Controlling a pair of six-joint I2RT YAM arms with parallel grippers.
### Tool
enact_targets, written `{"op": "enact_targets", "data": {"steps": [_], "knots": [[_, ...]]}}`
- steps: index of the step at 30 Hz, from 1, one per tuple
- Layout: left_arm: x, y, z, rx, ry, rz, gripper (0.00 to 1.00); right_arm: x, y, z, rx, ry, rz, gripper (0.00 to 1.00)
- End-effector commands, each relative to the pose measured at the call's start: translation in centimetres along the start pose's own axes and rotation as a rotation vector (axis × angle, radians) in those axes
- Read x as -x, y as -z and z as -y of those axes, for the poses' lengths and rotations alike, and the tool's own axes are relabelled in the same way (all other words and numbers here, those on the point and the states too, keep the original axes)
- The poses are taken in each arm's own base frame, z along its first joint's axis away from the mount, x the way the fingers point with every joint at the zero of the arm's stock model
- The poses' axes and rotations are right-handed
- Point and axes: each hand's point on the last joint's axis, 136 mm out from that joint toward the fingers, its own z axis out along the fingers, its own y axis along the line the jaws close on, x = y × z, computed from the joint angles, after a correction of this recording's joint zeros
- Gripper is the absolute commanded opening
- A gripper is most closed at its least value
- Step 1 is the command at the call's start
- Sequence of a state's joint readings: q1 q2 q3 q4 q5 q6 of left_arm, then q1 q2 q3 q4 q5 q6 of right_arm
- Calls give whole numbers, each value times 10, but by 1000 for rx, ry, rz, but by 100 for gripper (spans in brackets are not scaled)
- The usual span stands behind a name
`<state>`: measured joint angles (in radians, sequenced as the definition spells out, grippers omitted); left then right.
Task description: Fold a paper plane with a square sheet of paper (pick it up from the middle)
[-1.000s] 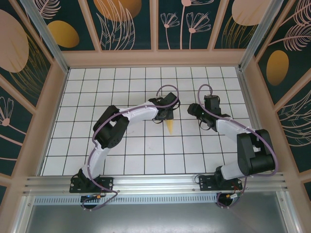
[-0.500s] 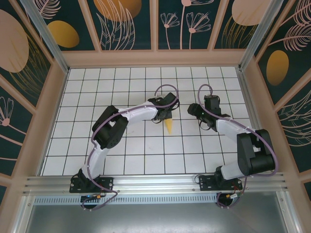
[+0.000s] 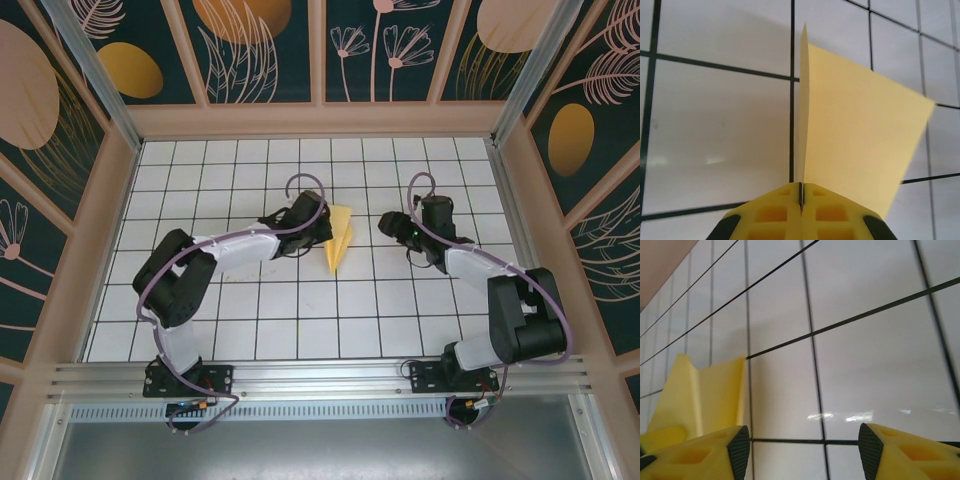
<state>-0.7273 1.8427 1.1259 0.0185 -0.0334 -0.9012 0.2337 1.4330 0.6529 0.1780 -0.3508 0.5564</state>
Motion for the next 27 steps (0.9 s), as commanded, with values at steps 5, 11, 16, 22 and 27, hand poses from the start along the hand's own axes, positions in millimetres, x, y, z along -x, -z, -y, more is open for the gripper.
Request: {"op": "enact_targets", "data": {"steps": [5,11,16,22,27], "knots": [[1,-1,26,-302,85,9,0,-40,-10,-65,173,77,-135,49],[-15,-11,7,-288,103,-17,0,-68,-28,-69,145,80,-221,37],[-25,-17,-7,-275,117,-37,0,-80,-39,-71,139,82,-266,37],[-30,-22,-13,-269,125,-52,0,-95,-48,-64,101,75,-336,38],[-34,-26,-15,-266,127,-60,0,-106,-51,-58,79,68,-371,41]]}}
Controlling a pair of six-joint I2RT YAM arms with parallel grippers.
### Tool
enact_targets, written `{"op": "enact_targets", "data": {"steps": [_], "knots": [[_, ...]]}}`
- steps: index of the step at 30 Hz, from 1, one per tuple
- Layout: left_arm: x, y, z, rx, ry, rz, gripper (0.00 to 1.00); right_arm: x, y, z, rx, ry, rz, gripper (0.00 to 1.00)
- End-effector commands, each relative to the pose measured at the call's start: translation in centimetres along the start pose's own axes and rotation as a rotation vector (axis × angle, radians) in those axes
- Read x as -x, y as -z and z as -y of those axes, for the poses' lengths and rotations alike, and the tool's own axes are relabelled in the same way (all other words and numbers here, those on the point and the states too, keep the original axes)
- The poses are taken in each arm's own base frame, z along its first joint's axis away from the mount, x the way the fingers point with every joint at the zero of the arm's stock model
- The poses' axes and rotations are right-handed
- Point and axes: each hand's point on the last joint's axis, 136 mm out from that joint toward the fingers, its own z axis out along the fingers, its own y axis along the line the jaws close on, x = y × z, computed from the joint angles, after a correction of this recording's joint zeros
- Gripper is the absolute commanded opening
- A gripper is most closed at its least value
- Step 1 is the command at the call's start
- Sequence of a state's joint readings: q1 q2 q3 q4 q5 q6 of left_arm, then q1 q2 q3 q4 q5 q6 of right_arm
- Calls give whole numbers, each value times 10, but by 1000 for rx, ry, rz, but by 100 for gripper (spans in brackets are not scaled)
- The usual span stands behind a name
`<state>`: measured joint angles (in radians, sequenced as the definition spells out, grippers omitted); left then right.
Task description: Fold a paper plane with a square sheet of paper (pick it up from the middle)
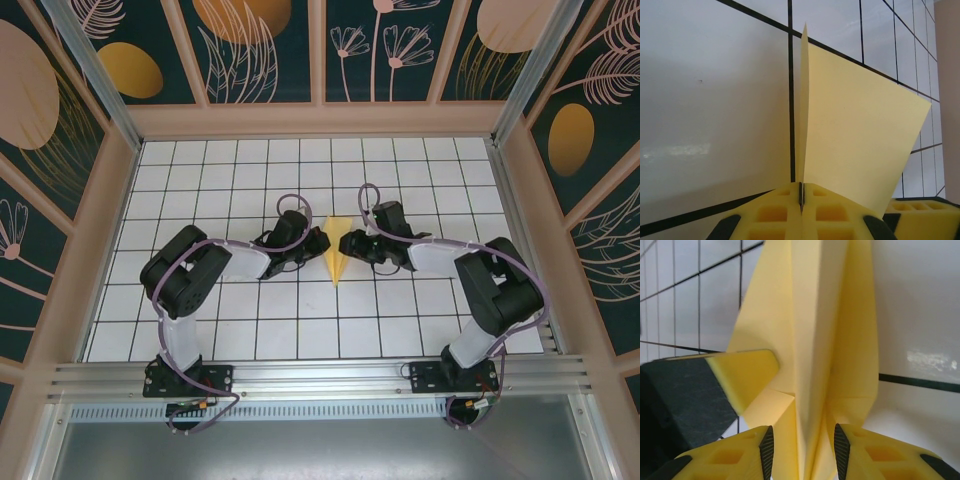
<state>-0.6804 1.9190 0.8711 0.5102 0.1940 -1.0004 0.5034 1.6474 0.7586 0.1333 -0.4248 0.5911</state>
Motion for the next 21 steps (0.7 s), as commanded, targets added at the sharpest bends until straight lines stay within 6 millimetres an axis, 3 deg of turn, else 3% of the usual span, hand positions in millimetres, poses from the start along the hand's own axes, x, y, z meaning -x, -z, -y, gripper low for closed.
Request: {"op": "enact_targets", "data": {"steps": [1,13,21], "knots": [[1,-2,-1,-19,12,2,0,-8,-4,-4,0,-14,-44,42],[1,-5,1,-25,10,-8,0,-21,-6,-20,80,-4,-91,50],[0,-7,1,-29,11,-18,0,-23,-11,-10,36,-17,-98,52]]}}
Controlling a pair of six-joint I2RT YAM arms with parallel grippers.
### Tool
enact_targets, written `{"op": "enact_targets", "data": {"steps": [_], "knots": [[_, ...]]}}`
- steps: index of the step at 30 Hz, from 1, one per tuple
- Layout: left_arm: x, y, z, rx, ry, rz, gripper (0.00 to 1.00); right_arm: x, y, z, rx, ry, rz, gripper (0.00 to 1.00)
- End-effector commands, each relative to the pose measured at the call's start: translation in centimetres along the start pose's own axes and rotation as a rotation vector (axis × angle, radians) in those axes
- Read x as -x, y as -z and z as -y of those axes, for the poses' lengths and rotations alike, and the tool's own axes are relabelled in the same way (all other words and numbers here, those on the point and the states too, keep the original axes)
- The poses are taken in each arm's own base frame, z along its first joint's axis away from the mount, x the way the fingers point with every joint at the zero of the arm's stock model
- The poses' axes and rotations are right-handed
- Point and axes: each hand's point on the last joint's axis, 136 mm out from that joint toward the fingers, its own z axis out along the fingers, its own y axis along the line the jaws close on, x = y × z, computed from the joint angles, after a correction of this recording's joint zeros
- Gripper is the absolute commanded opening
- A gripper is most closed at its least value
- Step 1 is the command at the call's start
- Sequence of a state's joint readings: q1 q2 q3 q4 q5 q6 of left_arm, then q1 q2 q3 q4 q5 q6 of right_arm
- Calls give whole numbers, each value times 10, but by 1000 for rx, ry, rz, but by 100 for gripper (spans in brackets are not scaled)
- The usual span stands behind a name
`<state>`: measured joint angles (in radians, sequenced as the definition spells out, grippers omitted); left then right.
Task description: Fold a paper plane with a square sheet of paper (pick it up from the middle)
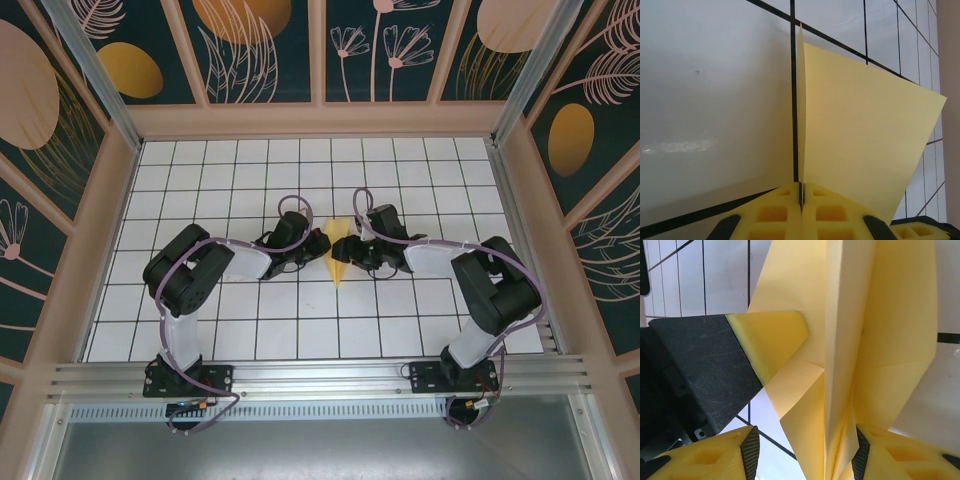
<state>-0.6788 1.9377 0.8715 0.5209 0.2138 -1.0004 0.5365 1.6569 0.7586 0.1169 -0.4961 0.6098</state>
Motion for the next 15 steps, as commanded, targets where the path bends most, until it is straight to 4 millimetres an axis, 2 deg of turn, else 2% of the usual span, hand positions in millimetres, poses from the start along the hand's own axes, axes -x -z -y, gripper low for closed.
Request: {"op": "enact_targets", "data": {"steps": [1,5,11,15], "knots": [[5,-3,6,-28,8,2,0,-1,-7,5,-22,-13,-13,50],[4,-2,6,-33,10,-1,0,-3,-15,7,-59,-6,-27,44],[4,-2,8,-40,9,-4,0,-1,-22,13,-109,-15,-31,40],[5,0,7,-27,7,2,0,0,-23,22,-167,-30,-31,29]]}}
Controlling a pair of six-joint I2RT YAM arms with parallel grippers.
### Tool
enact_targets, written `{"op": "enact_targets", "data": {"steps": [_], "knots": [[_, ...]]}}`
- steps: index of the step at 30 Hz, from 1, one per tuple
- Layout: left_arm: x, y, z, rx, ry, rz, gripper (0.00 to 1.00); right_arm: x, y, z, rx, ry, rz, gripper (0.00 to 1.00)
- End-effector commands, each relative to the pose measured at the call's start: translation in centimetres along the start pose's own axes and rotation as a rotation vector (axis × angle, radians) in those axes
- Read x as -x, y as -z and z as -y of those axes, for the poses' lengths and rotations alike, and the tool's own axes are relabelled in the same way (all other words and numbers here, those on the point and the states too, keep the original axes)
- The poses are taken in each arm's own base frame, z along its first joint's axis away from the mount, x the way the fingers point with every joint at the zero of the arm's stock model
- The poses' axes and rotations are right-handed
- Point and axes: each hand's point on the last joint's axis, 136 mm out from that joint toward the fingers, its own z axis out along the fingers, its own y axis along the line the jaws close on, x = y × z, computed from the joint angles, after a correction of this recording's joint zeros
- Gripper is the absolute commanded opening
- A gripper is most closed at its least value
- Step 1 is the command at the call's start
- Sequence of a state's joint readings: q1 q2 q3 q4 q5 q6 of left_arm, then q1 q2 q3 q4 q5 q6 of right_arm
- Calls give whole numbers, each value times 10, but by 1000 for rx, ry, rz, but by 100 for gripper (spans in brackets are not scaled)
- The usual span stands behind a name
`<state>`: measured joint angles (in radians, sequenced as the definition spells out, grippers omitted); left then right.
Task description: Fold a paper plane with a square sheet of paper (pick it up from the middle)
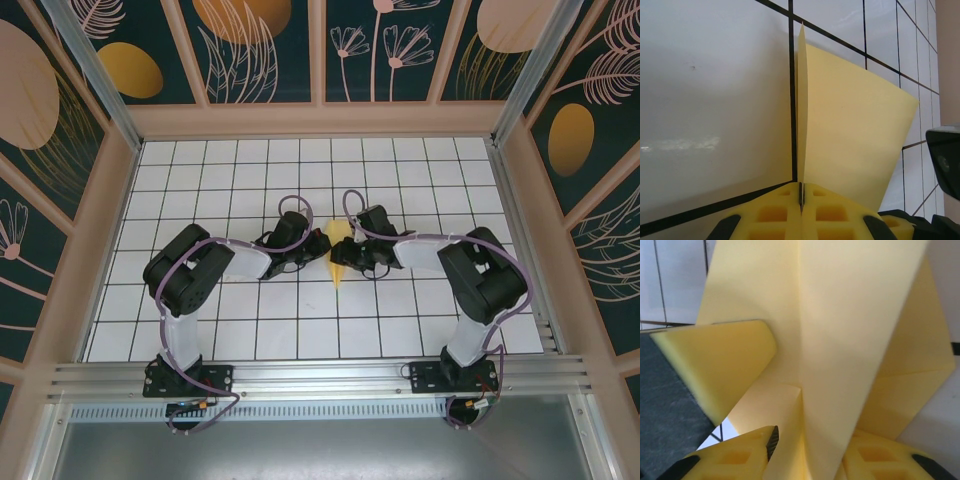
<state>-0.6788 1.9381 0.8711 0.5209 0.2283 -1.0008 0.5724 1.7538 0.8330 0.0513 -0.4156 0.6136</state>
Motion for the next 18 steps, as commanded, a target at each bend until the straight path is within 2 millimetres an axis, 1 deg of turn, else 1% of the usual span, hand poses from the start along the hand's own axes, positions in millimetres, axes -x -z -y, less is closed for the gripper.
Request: {"op": "enact_targets", "data": {"steps": [1,5,8,9,11,14,17,18], "knots": [[8,1,6,-16,3,17,1,3,-2,10,-79,-16,2,26],[12,4,4,11,-4,29,9,5,0,13,-114,-18,6,17],[16,10,1,37,-11,46,17,5,1,16,-145,-14,5,7],[18,13,0,49,-12,52,23,6,2,18,-162,-6,4,4],[26,22,-4,81,-19,82,33,9,7,21,-205,11,10,0],[40,41,-11,157,-38,144,51,12,16,26,-269,58,15,0],[52,59,-19,238,-47,206,64,15,20,32,-341,99,14,0],[54,62,-26,273,-48,221,68,15,21,35,-369,109,13,0]]}}
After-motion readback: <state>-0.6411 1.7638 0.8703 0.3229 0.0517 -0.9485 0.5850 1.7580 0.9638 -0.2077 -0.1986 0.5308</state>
